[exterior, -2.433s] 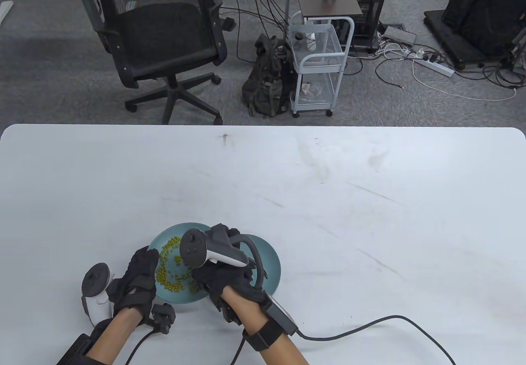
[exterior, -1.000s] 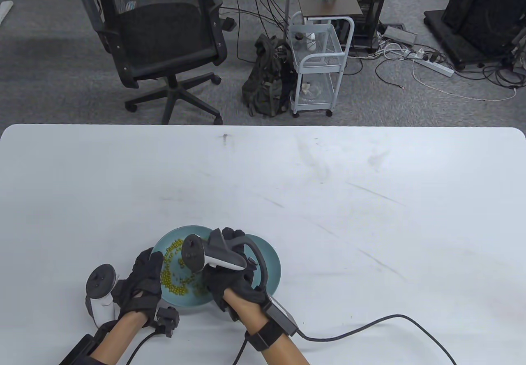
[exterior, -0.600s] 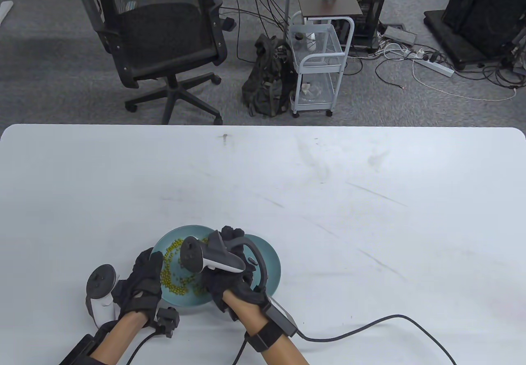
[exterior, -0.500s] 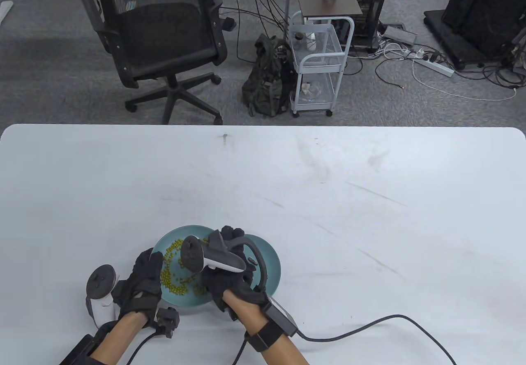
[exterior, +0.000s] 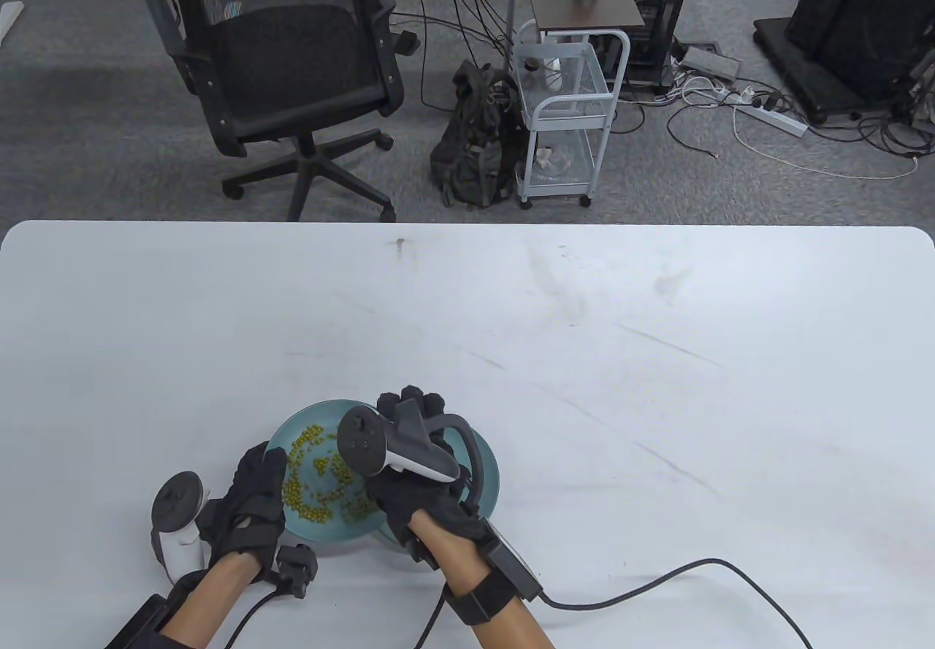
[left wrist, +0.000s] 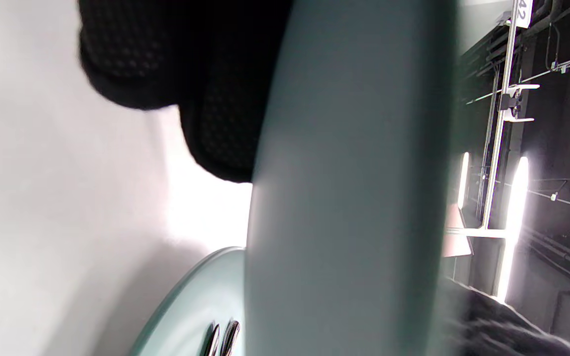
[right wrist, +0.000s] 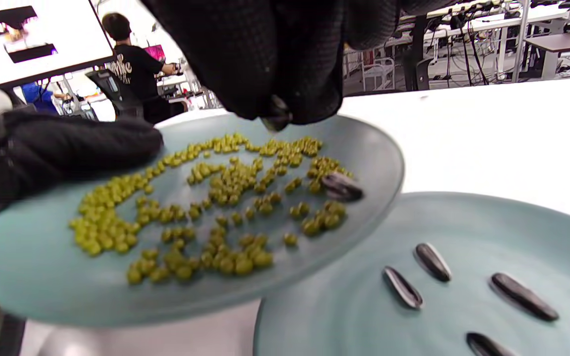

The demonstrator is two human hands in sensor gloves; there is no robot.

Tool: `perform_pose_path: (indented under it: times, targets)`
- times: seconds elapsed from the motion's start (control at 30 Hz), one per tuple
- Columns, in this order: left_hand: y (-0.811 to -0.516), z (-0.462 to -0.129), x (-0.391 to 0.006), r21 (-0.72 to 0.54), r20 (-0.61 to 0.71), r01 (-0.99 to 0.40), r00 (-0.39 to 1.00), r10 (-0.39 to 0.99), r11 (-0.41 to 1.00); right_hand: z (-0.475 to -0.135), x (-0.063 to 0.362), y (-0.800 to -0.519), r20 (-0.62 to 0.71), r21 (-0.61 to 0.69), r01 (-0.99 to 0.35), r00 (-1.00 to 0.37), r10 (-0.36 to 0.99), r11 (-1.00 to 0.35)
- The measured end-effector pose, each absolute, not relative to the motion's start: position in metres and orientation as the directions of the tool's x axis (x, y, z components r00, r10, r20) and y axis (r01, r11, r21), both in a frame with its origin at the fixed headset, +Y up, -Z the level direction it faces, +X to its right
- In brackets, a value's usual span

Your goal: Pick sunflower seeds with hand pinch into plate

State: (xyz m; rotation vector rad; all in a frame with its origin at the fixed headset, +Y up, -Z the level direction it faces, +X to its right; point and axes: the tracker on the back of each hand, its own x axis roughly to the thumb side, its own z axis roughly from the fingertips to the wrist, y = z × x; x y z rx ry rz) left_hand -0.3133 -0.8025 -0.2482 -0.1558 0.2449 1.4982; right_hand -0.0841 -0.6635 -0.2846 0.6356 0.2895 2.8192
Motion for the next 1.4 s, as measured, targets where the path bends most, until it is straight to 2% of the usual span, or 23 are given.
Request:
perform_pose_path:
  times: [0.17,0.3,0.43,0.5,0.6,0.83,1.1,1.4]
  targets:
    - [-0.8,-0.249,-0.318,0.07,-0.257,-0.995,0.046,0.965,0.066,-0.277,-0.065,-0.648,0.379,0.204,-0.259,-0.868,0.321,-0.944]
    - [-0.799,-0.25,-0.321,0.078,-0.26,-0.995,0.038,0.965,0.06,-0.271,-0.045,-0.647,0.346,0.169,-0.303,-0.873,0.344,-0.938]
    - [-0.797,-0.25,-0.323,0.087,-0.261,-0.995,0.028,0.965,0.052,-0.269,-0.031,-0.665,0.307,0.187,-0.289,-0.891,0.336,-0.939]
    - [-0.796,-0.251,-0.323,0.092,-0.262,-0.995,0.019,0.965,0.045,-0.269,-0.027,-0.682,0.283,0.192,-0.327,-0.884,0.372,-0.925]
    - [-0.796,-0.251,-0.325,0.101,-0.263,-0.994,0.006,0.965,0.034,-0.273,-0.027,-0.704,0.253,0.268,-0.352,-0.873,0.418,-0.897]
    - [-0.796,-0.253,-0.326,0.099,-0.265,-0.994,0.007,0.964,0.034,-0.28,-0.037,-0.744,0.235,0.273,-0.267,-0.913,0.334,-0.924]
    - [-0.796,-0.253,-0.325,0.079,-0.266,-0.996,0.015,0.964,0.037,-0.283,-0.052,-0.763,0.256,0.308,-0.224,-0.917,0.307,-0.925]
    - [-0.796,-0.253,-0.326,0.084,-0.257,-0.996,0.01,0.966,0.032,-0.284,-0.049,-0.764,0.242,0.311,-0.235,-0.917,0.316,-0.921]
